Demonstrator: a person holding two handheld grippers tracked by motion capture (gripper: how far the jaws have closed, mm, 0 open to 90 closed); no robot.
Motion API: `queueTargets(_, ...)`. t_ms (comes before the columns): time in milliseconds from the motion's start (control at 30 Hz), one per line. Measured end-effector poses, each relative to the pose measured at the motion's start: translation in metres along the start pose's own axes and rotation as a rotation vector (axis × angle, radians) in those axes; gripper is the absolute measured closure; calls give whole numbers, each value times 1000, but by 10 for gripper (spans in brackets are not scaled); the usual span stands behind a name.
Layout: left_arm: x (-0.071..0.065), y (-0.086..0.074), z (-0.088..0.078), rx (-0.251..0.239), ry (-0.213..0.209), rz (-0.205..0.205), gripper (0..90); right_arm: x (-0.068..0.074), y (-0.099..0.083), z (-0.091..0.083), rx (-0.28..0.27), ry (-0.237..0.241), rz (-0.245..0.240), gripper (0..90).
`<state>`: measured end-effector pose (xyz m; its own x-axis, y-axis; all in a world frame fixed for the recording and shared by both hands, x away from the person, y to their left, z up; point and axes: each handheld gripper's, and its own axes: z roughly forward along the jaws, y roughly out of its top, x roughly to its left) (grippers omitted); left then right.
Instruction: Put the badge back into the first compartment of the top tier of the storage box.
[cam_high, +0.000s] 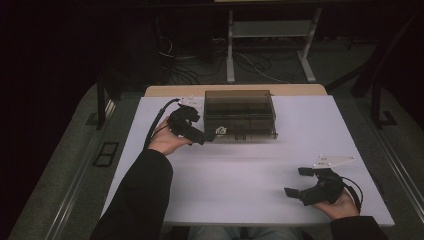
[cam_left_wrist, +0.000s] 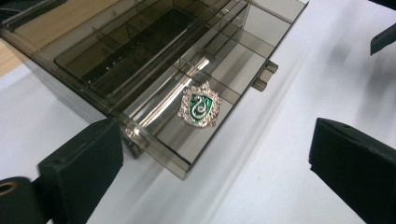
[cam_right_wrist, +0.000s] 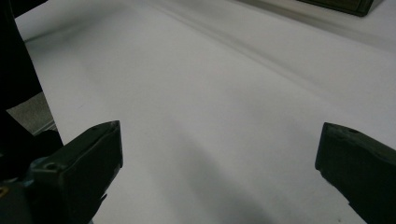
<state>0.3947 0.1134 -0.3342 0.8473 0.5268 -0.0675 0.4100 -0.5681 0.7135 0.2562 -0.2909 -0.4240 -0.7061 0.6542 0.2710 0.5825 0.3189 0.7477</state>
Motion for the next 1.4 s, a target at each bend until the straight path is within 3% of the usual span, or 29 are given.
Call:
queueTargets(167, -4, -9, -1, 0, 2, -13, 0, 0, 0, 0, 2, 2, 4, 5)
queueTargets(667, -9, -37, -13, -60, 17, -54, 0, 1, 0, 0, 0, 0, 4, 5)
queueTargets(1400, -26, -70, -21, -98, 16, -72, 0, 1, 0, 0, 0, 0, 1, 5)
